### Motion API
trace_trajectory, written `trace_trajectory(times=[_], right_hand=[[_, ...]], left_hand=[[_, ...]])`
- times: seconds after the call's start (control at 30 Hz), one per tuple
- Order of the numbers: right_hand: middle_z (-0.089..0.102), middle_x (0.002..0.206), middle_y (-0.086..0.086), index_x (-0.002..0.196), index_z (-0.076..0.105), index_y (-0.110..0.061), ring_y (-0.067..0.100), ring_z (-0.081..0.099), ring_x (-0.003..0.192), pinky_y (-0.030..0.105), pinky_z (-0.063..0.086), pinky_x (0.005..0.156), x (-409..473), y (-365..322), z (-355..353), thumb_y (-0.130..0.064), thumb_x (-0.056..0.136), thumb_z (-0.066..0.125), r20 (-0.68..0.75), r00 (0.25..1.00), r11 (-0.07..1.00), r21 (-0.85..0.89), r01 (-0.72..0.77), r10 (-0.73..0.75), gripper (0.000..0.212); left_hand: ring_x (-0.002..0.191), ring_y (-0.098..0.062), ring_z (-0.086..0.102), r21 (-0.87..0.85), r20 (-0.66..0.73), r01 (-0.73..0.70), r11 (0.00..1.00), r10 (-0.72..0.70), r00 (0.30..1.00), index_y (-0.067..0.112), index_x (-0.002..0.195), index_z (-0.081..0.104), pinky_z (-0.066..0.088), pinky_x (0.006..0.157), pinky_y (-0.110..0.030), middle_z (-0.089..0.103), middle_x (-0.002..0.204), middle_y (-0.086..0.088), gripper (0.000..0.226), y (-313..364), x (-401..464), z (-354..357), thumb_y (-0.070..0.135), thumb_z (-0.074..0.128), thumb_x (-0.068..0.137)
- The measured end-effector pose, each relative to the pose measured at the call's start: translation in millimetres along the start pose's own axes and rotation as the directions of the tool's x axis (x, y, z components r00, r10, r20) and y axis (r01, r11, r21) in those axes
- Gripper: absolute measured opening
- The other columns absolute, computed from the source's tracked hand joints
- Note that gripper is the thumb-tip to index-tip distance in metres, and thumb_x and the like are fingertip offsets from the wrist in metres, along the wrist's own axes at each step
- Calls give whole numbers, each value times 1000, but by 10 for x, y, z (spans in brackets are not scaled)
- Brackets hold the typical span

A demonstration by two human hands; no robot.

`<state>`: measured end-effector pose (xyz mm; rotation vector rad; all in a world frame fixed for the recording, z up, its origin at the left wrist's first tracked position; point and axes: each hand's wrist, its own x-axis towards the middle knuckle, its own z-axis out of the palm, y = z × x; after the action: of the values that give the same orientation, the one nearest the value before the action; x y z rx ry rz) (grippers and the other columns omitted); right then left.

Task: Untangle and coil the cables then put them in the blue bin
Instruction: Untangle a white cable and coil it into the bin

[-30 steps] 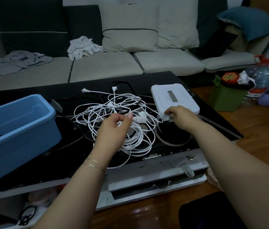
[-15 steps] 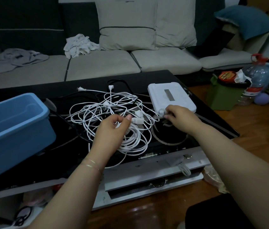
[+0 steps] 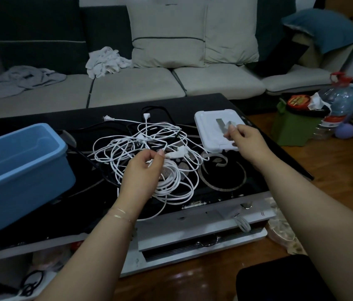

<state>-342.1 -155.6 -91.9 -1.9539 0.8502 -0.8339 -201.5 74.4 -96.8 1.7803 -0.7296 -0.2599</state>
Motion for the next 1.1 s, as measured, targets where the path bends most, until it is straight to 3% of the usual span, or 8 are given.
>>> trace_trajectory(times=[0.1, 0.23, 0.4, 0.6, 0.73, 0.83, 1.0, 1.1], right_hand=[[57, 66, -5, 92, 65, -25, 4, 62, 70, 27, 48, 82, -36, -114, 15, -18, 102, 42, 63, 997, 962, 267, -58, 43, 26], [43, 52, -1, 112, 60, -15, 14, 49, 57, 28, 54, 73, -133, -345, 34, 3, 98, 36, 353, 934, 769, 582, -265, 54, 33], [32, 45, -5, 114, 61, -14, 14, 52, 52, 39, 55, 84, -327, -673, 85, -14, 102, 38, 496, 868, 764, 565, -312, -12, 25], [28, 40, -9, 117, 62, -20, 4, 34, 36, 29, 56, 54, -602, -1021, 219, -13, 100, 42, 645, 762, 649, 604, -462, -58, 27], [29, 40, -8, 120, 60, -17, 3, 33, 34, 27, 54, 48, -875, -1073, 414, -9, 101, 37, 707, 707, 600, 552, -579, 33, 31], [29, 40, -7, 121, 59, -19, 4, 33, 34, 26, 54, 47, -1059, -1073, 568, -6, 101, 34, 697, 712, 589, 541, -600, 84, 35], [27, 40, -6, 124, 56, -23, 6, 32, 33, 25, 54, 46, -1167, -1102, 662, -5, 101, 34, 631, 763, 642, 529, -555, 140, 36], [28, 39, -7, 128, 54, -27, 6, 31, 32, 24, 52, 45, -1193, -1125, 710, -7, 101, 35, 631, 762, 686, 491, -537, 145, 38]], left_hand=[[53, -18, 45, -15, 5, 11, 1000, -10, 1000, 18, 73, 61, 43, 57, -36, 54, 56, 0, 30, -5, -11, -10, 43, 59, 91], [48, -12, 43, -5, -24, 21, 1000, -21, 999, 20, 72, 61, 38, 57, -29, 55, 51, 12, 27, 2, -12, -15, 42, 64, 87], [50, -4, 48, -9, -17, -6, 1000, 6, 1000, 28, 73, 66, 41, 58, -28, 63, 59, 13, 18, 11, -29, -29, 40, 65, 86], [56, -3, 53, -63, 32, -20, 998, 22, 999, 27, 79, 72, 40, 61, -26, 61, 56, 20, 13, 52, -85, -12, 34, 66, 89], [53, 0, 51, -111, 18, -48, 993, 50, 999, 22, 80, 71, 39, 57, -21, 59, 54, 18, 14, 112, -139, -34, 28, 64, 91], [43, 1, 41, -175, 32, 4, 985, 2, 999, 14, 80, 70, 32, 46, -16, 50, 46, 14, 20, 155, -186, -44, 25, 60, 94], [54, -16, 37, -295, 111, 121, 948, -92, 990, -12, 95, 60, 28, 45, -23, 44, 63, -9, 42, 194, -266, -44, 29, 51, 100], [61, -23, 41, -301, 146, 150, 942, -110, 983, -8, 96, 62, 31, 49, -27, 50, 72, -18, 56, 216, -318, -33, 42, 39, 102]])
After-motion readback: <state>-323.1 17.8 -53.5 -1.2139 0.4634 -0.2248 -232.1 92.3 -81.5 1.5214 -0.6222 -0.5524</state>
